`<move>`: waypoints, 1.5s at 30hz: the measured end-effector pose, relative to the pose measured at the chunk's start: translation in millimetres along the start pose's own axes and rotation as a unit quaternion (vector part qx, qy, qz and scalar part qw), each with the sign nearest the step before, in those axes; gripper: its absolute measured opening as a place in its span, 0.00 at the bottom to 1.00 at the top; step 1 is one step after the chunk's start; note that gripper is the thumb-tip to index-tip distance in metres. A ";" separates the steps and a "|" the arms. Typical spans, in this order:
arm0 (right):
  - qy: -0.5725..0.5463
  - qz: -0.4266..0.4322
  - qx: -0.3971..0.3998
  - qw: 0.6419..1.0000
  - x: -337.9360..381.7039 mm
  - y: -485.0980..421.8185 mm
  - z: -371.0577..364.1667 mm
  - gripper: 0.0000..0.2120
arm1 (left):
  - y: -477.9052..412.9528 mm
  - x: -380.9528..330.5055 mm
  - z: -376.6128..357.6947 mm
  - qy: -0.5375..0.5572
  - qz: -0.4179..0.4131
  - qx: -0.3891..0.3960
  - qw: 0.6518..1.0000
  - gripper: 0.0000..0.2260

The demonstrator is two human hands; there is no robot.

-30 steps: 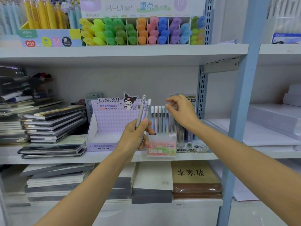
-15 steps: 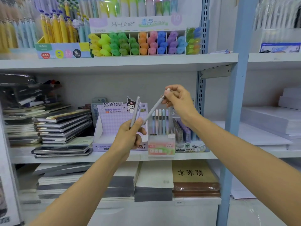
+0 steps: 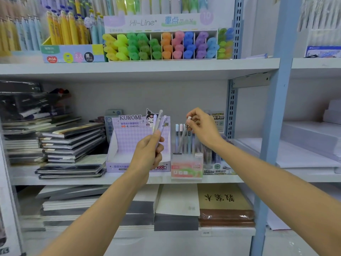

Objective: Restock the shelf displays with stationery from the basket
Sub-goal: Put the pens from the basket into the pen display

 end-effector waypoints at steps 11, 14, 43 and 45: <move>0.040 0.034 0.072 0.996 1.3 -17.8 -19.3 0.02 | -7.8 16.7 5.9 0.004 -0.004 0.006 1.000 0.11; 0.048 0.035 0.080 0.995 -0.5 -19.4 -26.5 0.03 | -8.3 17.8 6.5 0.010 -0.005 0.007 1.000 0.11; -0.297 0.012 0.063 0.953 38.9 2.6 9.8 0.01 | 6.9 -6.5 -12.9 -0.024 -0.014 0.047 0.999 0.06; -0.321 0.015 0.042 0.946 38.6 6.0 20.3 0.01 | 8.0 -8.2 -9.0 0.027 -0.004 0.027 0.999 0.05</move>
Point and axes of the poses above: each hand's wrist, its own y-axis away from the middle knuckle, its own z-axis out of the back of the hand, x = y × z, the point moved 7 cm from there along -y, towards the middle knuckle, and after that the axes turned 14 degrees about x, right-handed, at the moved point
